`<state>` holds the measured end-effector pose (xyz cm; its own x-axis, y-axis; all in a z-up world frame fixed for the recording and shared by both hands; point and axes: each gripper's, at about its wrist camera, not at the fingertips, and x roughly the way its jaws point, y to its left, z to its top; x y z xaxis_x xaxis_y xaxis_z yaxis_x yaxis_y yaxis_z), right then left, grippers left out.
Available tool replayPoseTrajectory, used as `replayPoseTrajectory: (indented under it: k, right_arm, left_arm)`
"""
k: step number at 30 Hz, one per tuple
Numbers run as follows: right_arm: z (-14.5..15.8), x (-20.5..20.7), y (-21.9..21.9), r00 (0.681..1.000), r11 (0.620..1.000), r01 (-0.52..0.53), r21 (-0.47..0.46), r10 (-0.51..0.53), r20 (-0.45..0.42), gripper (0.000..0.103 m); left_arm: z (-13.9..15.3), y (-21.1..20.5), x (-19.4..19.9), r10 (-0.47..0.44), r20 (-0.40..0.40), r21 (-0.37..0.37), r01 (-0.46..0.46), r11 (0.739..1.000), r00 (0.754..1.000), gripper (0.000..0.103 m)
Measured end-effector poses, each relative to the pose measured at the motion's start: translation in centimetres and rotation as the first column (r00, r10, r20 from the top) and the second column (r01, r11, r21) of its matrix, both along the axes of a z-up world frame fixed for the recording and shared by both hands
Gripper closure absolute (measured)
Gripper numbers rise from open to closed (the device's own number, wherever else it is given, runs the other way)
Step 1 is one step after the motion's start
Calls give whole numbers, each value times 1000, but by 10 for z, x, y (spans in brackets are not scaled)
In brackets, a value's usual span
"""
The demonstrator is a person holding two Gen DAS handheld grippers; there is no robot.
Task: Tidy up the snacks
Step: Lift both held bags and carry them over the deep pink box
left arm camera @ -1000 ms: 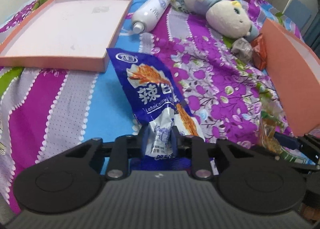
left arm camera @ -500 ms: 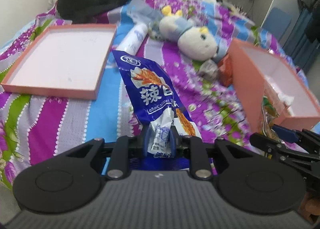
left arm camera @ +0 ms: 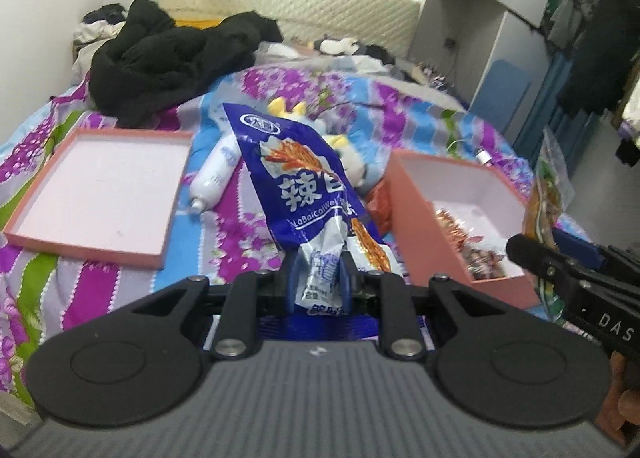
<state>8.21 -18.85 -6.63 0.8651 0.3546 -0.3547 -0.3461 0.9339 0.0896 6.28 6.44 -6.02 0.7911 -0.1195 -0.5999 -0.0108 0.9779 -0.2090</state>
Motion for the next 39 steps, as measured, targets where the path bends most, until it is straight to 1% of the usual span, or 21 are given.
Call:
replayPoseTrajectory:
  k: [2,4,10,14,17,21,24,28,29,32,33,36,39]
  right_arm:
    - [7,-6,-5,999,1000,19,-8,-19,26,49]
    - [11,-11,-13,999,999,36,-2,-36,37,49]
    - [11,-13,-41,993,993,114,-8,-114,43,49]
    - [6,-9,-62,984,985,174,-12,-174,27,49]
    - [4,-5,-76,975,975,221,-29,-220,32,49]
    - [7,0,-88,966,966,257,-23,-256,29,48]
    - [9,7,-96,961,961,276,-28,-275,36,48]
    - [13,25,-106,958,958,286,-31,-285,38,48]
    - [14,30,-108,957,957,290,-26,-289,33,48]
    - [28,43,-115,953,954,300,-2,-300,45,48]
    - [32,45,-117,951,953,303,2,-303,55,48]
    - [46,59,-124,944,948,317,5,-316,92,48]
    - [51,81,-135,939,943,333,8,-332,91,48]
  left_arm:
    - [7,-8,-3,-18,15,-3,18,1000,1000,79]
    - [10,-20,-4,-48,30,12,48,999,998,79]
    - [7,-55,6,-128,21,0,128,992,992,80]
    - [6,-82,18,-184,33,-3,185,983,982,80]
    - [6,-100,31,-220,42,-11,221,975,975,80]
    - [2,-118,49,-263,34,-48,265,963,964,80]
    - [0,-130,73,-287,26,-52,288,956,958,80]
    - [5,-149,103,-318,33,-31,319,947,947,81]
    - [8,-153,110,-326,37,-30,327,945,945,81]
    - [28,-171,131,-361,74,33,359,933,930,81]
    - [35,-176,140,-370,86,42,368,929,925,81]
    - [51,-189,167,-390,107,66,384,921,915,81]
    - [59,-201,196,-398,99,61,394,917,912,82]
